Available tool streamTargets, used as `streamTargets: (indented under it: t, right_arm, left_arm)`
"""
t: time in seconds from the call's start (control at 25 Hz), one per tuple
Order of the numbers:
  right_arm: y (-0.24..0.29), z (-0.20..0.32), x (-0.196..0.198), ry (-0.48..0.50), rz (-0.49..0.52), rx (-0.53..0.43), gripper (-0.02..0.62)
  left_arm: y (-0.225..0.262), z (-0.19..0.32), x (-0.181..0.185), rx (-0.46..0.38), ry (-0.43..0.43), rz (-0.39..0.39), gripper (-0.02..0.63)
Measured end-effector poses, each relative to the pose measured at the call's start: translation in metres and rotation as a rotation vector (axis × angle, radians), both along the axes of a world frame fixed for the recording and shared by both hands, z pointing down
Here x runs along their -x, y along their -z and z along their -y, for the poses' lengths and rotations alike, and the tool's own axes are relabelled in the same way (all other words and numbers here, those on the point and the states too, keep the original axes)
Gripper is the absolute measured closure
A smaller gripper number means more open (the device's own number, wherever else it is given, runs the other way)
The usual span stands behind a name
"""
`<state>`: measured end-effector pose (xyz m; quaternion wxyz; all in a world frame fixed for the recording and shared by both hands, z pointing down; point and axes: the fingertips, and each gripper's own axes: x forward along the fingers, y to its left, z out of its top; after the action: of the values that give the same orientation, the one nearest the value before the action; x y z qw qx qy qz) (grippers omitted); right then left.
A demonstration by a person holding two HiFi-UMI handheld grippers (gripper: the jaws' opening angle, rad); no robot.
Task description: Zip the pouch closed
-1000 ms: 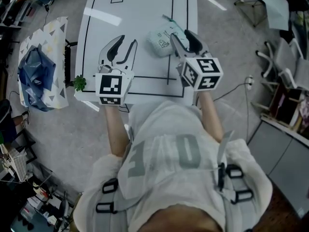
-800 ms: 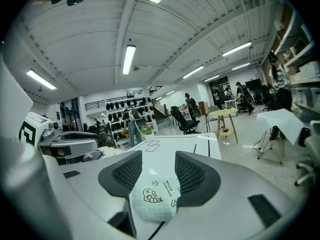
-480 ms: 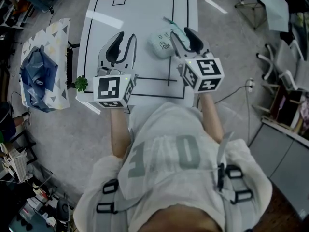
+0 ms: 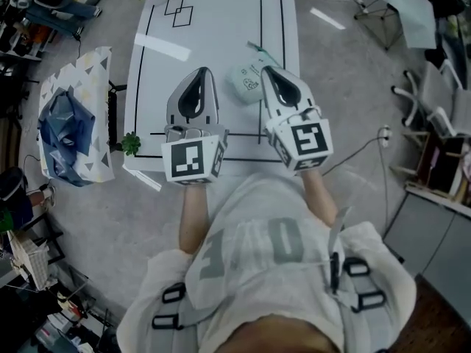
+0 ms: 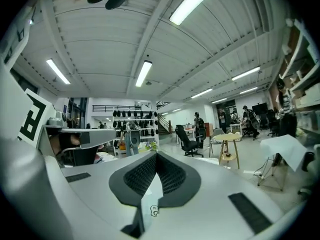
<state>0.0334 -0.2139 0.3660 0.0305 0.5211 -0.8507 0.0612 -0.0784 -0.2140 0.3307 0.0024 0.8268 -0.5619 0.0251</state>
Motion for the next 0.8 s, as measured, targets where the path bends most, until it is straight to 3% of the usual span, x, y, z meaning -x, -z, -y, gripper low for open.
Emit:
streamTargets:
  t: [0.32,0.8]
  right_arm:
    - [-0.028,-0.020,0.002,-0.018,-0.036,0.043,0.588]
    - [-0.015,-0.018,-0.006,-0.045,-0.015,0.036,0.588]
  left_arm:
    - [-0.010,-0.002,-0.013,0.013,-0.038,-0.008,0.598]
    - [-0.013,0.000,-0.013,0.034,-0.037,-0.017,0.598]
